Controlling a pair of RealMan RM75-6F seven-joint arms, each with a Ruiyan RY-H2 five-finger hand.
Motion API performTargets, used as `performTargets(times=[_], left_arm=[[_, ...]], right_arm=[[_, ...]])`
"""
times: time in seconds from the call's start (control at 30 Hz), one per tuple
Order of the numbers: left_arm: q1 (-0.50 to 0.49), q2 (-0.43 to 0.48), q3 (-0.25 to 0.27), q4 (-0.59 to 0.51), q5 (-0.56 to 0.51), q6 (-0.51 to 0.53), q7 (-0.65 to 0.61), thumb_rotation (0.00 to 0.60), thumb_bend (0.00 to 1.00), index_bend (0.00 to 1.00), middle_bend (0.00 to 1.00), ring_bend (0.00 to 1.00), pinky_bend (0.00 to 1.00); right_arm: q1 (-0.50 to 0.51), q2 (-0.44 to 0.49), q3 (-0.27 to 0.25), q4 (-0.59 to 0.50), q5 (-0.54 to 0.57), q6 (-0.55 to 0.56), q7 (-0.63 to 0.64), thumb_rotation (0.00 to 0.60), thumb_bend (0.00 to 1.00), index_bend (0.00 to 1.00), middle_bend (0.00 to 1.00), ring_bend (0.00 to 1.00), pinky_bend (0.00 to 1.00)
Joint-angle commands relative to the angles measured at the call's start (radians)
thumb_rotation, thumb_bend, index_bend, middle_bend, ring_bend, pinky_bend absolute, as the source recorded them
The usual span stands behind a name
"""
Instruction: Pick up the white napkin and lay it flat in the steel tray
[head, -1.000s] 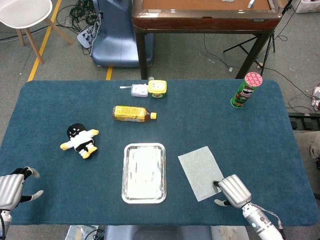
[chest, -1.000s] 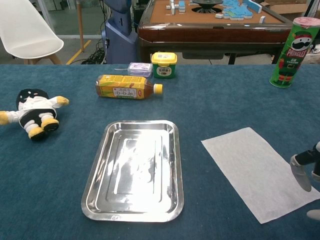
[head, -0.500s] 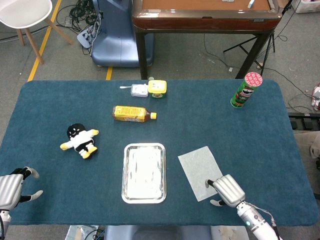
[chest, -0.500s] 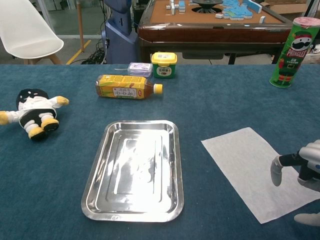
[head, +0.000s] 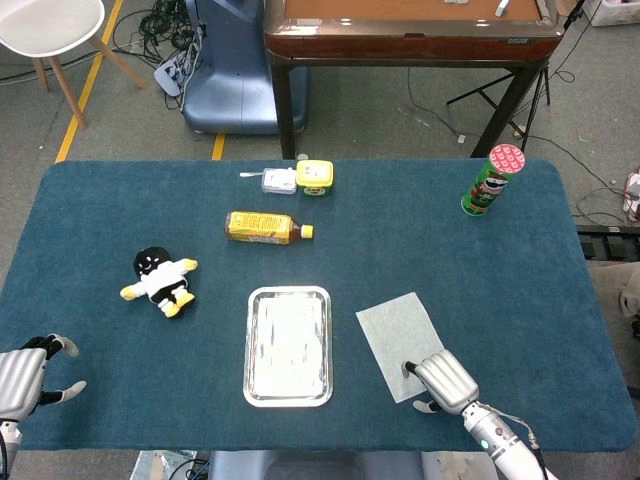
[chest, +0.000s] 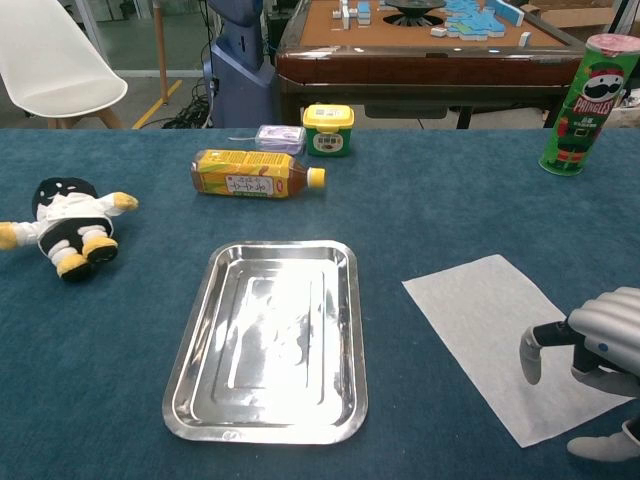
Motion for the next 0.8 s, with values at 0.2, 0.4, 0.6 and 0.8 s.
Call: performTargets(times=[0.2,0.4,0.6,0.8], left_arm=[[-0.001,-0.001,0.001,-0.001,0.000,-0.002,0.002,0.600,0.07,0.48,0.44,0.36,0.58],[0.000,-0.001,0.001,0.001,0.001,-0.002,0.000,0.600,0.07,0.48,0.44,0.37,0.58],[0.000,0.001,0.001,-0.002,0.002,0.000,0.001,0.600,0.07,0.48,0.44,0.36,0.58],[0.000,0.001,0.002,-0.002,0.003,-0.001,-0.001,0.600,0.07,0.48,0.44,0.36,0.58]], right_arm=[[0.008,-0.008,-0.002,0.008,0.012,-0.012,-0.003,0.600,0.00,0.45,1.00,1.00,1.00],[0.013,-0.019,-0.002,0.014,0.018,-0.015,-0.006,0.600,0.00,0.45,1.00,1.00,1.00],[0.022,-0.034,0.003,0.021,0.031,-0.027,-0.014,0.600,0.00,0.45,1.00,1.00,1.00],[0.026,-0.054,0.012,0.030,0.039,-0.023,-0.020,0.600,0.00,0.45,1.00,1.00,1.00]])
